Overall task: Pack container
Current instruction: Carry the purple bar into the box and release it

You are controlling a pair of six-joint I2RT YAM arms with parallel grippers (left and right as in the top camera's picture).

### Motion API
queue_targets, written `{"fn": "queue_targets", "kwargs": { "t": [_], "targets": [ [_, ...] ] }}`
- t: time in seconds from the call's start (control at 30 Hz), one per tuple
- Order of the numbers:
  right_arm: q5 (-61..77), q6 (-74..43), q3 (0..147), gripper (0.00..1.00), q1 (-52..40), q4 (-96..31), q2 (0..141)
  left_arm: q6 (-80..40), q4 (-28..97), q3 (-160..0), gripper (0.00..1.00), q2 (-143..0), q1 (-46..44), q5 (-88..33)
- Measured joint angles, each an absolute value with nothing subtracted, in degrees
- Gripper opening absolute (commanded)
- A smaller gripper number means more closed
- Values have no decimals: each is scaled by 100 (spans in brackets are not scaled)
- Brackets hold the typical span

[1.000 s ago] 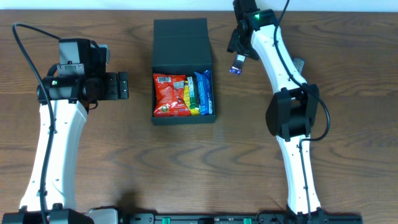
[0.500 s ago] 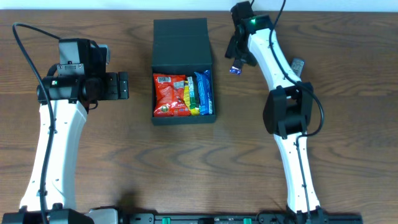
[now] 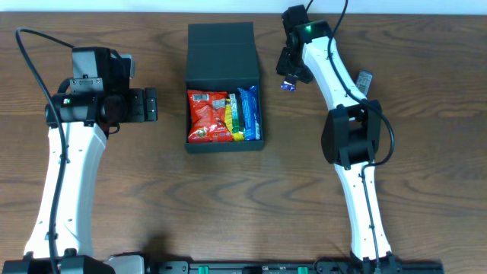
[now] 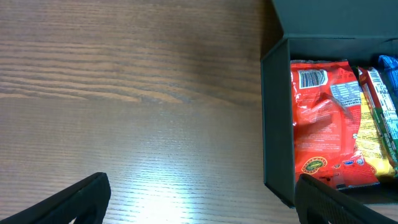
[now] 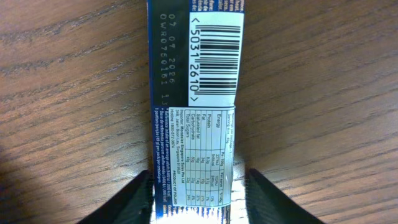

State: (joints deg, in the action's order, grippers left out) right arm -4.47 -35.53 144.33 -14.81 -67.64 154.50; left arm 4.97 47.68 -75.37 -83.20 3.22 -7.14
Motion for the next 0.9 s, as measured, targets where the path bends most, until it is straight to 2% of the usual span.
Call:
{"fn": "queue_targets", "kwargs": {
  "t": [0.13, 0.67, 0.9],
  "targets": [
    [-447, -3562, 14433, 35, -1481, -6764, 15450, 497, 4768, -7537, 95, -8320, 322, -714],
    [-447, -3514, 14484, 17, -1481, -6982, 15452, 497, 4775, -7537, 96, -8320, 322, -714],
    [-445, -3192, 15539, 12, -1487, -7815, 15622, 497, 4766, -7537, 95, -8320, 322, -714]
  ]
}}
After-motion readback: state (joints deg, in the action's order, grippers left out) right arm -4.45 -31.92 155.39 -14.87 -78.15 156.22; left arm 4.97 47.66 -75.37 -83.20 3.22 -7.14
